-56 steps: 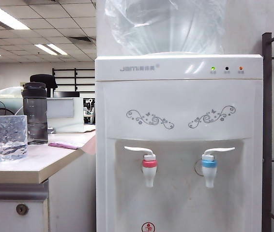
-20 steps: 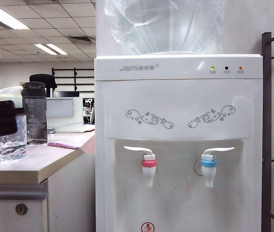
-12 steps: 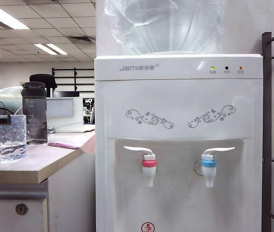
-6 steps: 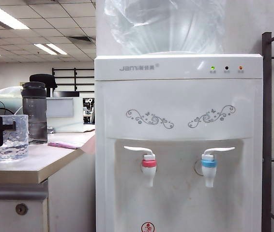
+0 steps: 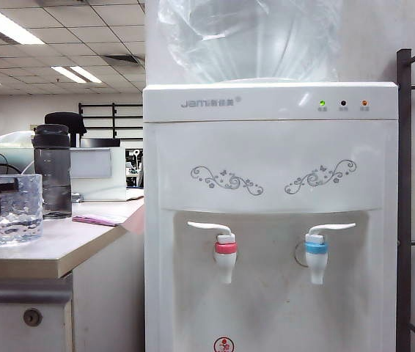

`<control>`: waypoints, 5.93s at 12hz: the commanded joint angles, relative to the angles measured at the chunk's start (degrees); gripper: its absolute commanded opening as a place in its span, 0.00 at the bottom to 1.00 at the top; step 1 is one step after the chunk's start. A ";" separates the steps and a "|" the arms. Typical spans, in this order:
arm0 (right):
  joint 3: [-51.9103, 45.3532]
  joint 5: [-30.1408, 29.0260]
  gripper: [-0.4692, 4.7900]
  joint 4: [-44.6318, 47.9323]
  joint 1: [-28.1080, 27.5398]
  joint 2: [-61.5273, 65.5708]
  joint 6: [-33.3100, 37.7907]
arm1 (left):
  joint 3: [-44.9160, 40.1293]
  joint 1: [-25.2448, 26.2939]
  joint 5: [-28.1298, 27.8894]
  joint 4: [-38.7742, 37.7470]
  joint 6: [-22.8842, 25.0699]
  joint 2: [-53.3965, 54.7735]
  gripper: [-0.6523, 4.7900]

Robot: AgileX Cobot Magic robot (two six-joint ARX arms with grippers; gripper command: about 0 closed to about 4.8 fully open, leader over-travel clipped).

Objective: Pick up the plastic mug from the left desk, go to the cold water outlet of the water dispenser, press the vertical switch to get some water, then put the mug back on the desk.

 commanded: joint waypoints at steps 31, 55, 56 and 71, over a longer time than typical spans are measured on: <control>0.24 0.55 0.09 0.09 -0.04 -0.26 -0.11 | 1.62 0.55 48.37 -15.67 3.65 -38.18 0.11; 0.31 12.11 0.09 -3.48 -0.02 -7.30 -0.11 | 1.62 -47.28 28.57 17.03 8.55 7.69 0.11; 0.31 12.11 0.09 -3.48 -0.04 -7.30 -0.11 | 1.62 -47.80 26.93 17.05 8.52 8.33 0.11; 0.31 12.11 0.09 -4.70 -0.04 -7.32 -0.11 | 11.78 -48.74 22.03 17.16 4.07 18.67 0.11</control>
